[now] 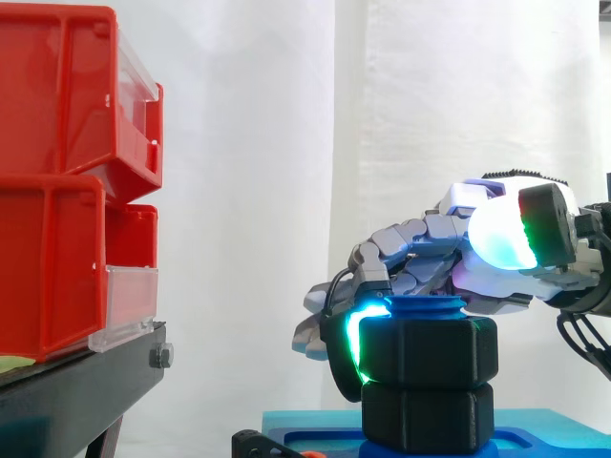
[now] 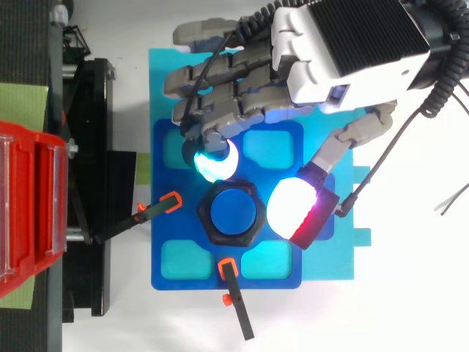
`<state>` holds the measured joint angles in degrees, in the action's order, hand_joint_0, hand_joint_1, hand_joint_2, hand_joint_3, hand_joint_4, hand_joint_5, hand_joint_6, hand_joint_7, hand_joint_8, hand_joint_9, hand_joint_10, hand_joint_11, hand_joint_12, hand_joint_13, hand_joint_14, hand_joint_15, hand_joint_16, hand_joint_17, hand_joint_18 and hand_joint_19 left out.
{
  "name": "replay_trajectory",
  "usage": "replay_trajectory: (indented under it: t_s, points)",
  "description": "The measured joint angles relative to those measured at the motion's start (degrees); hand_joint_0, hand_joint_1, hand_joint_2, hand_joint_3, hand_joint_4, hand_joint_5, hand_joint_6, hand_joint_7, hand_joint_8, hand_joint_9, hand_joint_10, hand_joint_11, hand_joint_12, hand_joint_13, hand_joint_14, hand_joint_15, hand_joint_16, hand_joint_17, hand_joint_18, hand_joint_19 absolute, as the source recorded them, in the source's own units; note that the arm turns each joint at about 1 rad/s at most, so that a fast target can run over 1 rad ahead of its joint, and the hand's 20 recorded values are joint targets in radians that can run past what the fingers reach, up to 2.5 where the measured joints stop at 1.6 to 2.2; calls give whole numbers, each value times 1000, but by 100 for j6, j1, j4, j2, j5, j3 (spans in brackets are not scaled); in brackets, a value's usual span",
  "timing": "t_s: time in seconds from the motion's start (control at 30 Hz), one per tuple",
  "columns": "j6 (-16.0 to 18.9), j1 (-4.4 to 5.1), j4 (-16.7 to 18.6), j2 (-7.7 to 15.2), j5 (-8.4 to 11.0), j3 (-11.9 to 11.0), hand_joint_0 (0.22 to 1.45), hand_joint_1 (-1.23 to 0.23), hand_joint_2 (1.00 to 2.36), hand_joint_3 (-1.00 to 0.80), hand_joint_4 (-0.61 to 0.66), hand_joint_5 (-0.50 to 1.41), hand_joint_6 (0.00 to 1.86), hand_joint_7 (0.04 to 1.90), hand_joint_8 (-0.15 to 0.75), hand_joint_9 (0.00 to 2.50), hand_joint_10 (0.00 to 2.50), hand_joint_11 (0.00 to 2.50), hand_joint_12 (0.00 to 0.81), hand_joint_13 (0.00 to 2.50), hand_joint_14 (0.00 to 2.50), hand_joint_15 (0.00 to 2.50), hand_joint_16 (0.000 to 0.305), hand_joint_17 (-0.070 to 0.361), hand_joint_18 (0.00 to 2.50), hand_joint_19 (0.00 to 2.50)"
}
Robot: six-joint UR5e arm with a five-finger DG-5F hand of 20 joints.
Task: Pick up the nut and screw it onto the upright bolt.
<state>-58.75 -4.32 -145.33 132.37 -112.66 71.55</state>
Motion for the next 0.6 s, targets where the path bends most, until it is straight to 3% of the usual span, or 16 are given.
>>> replay_trajectory:
  t_s: [0.37, 0.6]
  points:
    - [-7, -96, -61, -43, -107, -2, 455, -263, 1000, -500, 101, 105, 504, 1293, 126, 1427, 0, 0, 198, 784, 0, 0, 16, 36, 411, 0]
    - [-14, -163, -73, -133, -171, -3, 456, -261, 1000, -500, 93, 101, 504, 1319, 129, 1492, 0, 0, 196, 825, 0, 0, 16, 36, 462, 0]
